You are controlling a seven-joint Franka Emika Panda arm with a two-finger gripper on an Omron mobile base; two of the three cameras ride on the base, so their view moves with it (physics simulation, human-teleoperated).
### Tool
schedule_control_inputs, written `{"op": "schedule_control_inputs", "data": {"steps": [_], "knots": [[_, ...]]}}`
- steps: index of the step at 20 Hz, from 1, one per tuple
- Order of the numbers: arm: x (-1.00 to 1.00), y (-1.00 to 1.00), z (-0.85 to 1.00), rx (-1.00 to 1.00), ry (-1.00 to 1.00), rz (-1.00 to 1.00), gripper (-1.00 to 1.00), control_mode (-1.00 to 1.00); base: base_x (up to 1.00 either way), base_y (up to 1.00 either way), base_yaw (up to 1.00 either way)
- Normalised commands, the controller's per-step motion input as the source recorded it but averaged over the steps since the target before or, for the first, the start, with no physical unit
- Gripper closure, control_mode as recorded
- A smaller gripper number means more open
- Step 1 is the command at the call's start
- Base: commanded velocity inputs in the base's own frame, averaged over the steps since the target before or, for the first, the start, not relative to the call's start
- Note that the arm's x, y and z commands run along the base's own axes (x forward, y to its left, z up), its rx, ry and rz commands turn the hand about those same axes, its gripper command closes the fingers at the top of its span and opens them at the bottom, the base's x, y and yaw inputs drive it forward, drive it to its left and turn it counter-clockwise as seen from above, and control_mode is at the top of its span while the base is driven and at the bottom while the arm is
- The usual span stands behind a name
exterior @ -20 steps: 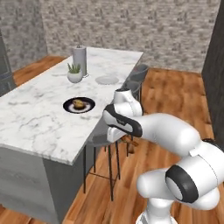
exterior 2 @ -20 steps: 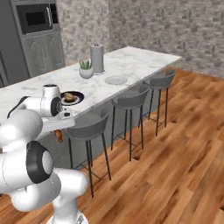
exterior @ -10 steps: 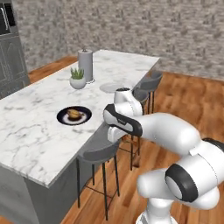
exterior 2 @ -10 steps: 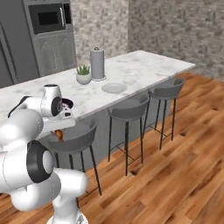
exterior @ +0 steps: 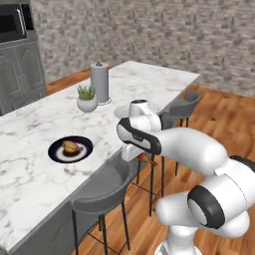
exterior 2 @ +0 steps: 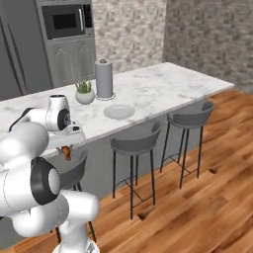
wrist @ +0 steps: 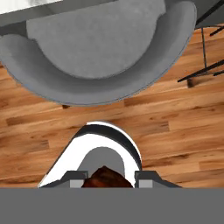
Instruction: Take the chicken drumsticks from the pan and place one on each plate on the dining counter.
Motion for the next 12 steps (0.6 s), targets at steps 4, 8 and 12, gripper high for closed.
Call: {"op": "schedule_control_inputs", "data": {"steps": [4, 8, 12], "knots": [[0.00, 0.00, 0.00, 0.00, 0.00, 0.00, 1.00, 1.00, 0.49, -0.71, 0.26], [0.00, 0.00, 0.00, 0.00, 0.00, 0.00, 1.00, 1.00, 0.47, -0.70, 0.28], [0.00, 0.00, 0.00, 0.00, 0.00, 0.00, 1.00, 1.00, 0.51, -0.67, 0.29]]}}
